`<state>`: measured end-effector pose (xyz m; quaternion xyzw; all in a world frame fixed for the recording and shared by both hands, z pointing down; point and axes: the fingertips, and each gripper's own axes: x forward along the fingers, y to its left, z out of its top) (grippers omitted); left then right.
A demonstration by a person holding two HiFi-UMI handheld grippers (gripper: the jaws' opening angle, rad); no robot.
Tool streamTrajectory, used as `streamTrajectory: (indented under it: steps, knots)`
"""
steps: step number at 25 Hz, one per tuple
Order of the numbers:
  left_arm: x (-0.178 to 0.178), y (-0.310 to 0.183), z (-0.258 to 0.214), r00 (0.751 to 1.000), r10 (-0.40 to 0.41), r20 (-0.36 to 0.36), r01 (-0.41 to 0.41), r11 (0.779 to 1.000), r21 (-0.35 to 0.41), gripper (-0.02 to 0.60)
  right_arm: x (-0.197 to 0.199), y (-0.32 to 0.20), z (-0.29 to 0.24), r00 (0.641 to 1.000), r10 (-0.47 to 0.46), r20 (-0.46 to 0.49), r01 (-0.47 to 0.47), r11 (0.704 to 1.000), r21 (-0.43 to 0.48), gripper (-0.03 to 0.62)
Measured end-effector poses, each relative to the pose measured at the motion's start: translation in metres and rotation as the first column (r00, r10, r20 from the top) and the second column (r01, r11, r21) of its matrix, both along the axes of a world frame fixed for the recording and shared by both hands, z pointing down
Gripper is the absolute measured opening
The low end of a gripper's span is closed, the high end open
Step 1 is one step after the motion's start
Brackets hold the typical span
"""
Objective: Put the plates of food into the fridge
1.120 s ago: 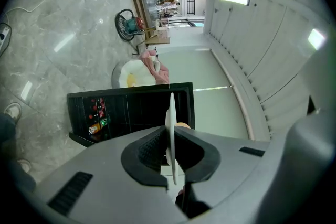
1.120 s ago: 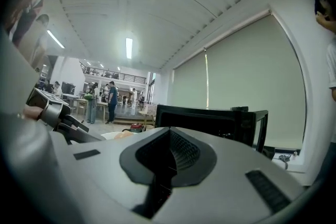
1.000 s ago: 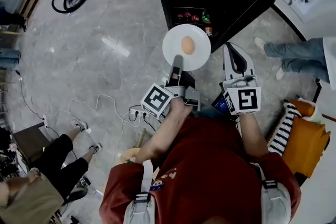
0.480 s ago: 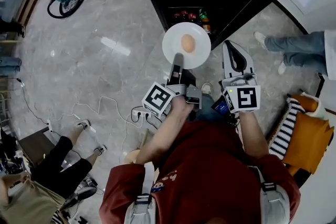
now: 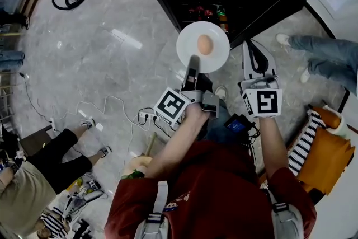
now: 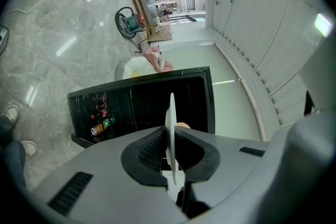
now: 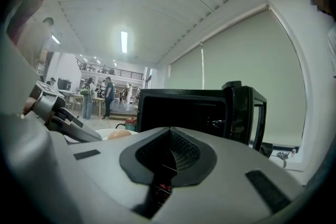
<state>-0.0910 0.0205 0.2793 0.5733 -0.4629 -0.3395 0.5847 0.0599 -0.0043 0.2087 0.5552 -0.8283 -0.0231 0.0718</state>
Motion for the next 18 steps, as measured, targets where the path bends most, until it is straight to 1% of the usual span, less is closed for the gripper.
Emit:
streamTrajectory:
  steps: [5, 8, 11, 18]
  knots:
    - [0.006, -0.006, 0.019, 1.000, -0.019, -0.002, 0.019, 1.000, -0.013, 0.021, 0.000, -0.014, 0.017, 0.999, -0.026, -0.023, 0.026, 1.000, 0.009, 0.011]
    - [0.015, -0.013, 0.032, 1.000, -0.023, 0.003, 0.023, 1.000, -0.005, 0.021, 0.005, -0.022, 0.030, 0.998, -0.041, -0.038, 0.042, 0.999, 0.015, 0.011]
    - [0.021, -0.018, 0.044, 0.999, -0.034, -0.013, 0.034, 0.999, -0.009, 0.022, 0.009, -0.031, 0.043, 0.998, -0.045, -0.046, 0.046, 0.999, 0.015, 0.011]
    - [0.018, -0.040, 0.074, 0.997, -0.076, -0.025, 0.076, 0.997, 0.003, 0.021, 0.006, -0.051, 0.082, 0.999, -0.037, -0.035, 0.038, 0.999, 0.006, 0.011]
